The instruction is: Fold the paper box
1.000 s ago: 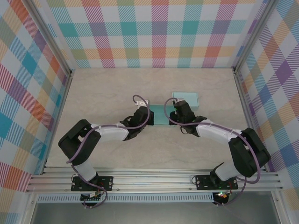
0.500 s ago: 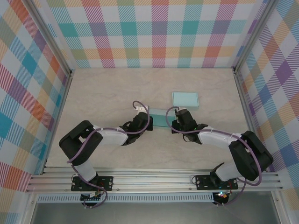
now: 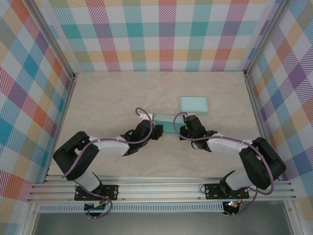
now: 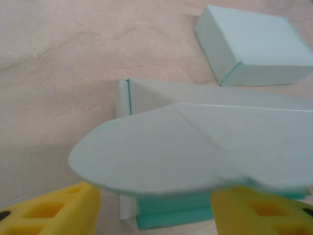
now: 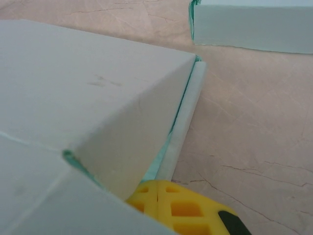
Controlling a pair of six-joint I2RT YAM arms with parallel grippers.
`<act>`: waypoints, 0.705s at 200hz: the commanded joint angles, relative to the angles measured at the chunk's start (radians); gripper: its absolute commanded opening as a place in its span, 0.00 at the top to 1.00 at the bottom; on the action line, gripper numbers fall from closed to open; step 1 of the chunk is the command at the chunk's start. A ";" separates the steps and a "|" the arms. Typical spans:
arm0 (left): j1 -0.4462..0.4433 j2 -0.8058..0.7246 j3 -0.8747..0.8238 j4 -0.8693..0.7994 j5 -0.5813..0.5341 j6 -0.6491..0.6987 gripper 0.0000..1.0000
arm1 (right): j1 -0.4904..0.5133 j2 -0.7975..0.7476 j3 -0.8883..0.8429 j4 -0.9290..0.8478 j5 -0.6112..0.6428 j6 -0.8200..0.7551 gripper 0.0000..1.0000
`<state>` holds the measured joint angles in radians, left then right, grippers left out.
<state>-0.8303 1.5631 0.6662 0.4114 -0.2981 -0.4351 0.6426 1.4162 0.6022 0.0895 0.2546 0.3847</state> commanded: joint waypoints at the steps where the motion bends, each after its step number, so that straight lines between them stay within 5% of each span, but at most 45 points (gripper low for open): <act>1: -0.021 -0.106 -0.038 -0.068 0.004 -0.007 0.32 | 0.011 -0.003 0.021 -0.013 0.011 0.003 1.00; 41: -0.033 -0.320 -0.077 -0.217 -0.025 -0.029 0.28 | 0.022 -0.029 0.040 -0.064 -0.001 0.002 0.97; 87: -0.033 -0.478 0.025 -0.459 -0.126 0.004 0.12 | 0.046 -0.124 0.044 -0.164 -0.007 0.009 0.41; 105: -0.030 -0.486 0.084 -0.514 -0.152 0.024 0.00 | 0.049 -0.173 0.048 -0.219 -0.016 0.013 0.24; 141: 0.000 -0.409 0.258 -0.661 -0.223 0.076 0.00 | 0.051 -0.328 0.065 -0.338 -0.022 0.045 0.00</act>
<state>-0.8494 1.1061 0.8062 -0.1081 -0.4522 -0.4095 0.6891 1.1786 0.6273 -0.1402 0.2405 0.4007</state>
